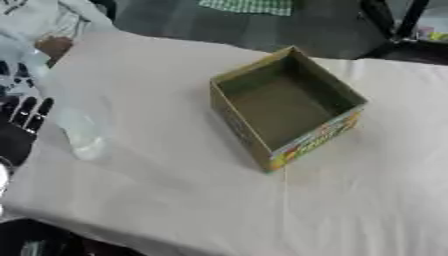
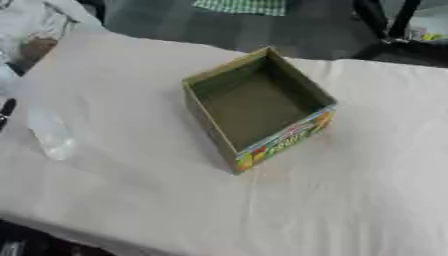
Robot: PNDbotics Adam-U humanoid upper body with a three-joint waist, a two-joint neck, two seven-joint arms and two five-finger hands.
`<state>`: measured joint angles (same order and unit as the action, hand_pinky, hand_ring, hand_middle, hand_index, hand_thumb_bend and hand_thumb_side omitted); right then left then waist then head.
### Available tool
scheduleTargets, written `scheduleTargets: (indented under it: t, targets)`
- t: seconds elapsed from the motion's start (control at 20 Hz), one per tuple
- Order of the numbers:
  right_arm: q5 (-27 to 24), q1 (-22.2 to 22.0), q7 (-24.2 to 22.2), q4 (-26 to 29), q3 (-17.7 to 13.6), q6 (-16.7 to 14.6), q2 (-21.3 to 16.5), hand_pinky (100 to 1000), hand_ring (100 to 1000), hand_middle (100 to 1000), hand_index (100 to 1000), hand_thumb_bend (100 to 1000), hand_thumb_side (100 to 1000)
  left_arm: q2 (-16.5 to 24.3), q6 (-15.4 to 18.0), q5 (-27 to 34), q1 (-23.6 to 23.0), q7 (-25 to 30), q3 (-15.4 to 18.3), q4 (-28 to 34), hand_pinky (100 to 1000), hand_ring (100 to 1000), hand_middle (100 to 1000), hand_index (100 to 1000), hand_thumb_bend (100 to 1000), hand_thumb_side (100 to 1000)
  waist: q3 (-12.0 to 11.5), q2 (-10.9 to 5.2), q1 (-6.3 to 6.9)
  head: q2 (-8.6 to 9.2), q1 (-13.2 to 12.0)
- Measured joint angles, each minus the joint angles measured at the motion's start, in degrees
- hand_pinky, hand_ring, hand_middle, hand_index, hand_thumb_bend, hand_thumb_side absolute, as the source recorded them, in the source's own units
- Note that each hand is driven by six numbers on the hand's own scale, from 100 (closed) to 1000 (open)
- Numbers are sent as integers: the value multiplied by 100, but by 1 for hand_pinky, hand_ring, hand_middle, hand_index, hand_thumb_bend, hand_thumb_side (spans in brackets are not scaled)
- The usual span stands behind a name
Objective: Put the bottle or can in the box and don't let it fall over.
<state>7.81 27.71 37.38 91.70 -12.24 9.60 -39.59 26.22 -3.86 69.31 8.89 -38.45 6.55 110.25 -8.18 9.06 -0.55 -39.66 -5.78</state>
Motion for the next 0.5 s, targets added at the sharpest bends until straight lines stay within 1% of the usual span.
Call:
scheduleTargets:
  t: [0.5]
  targets:
    - [0,0,-7,-2,28,-7,0,793,721,634,835,100,711,52,-147,191,225,50,-97,-178,589,386,242,999,727,681,28,14,5,-1,-26]
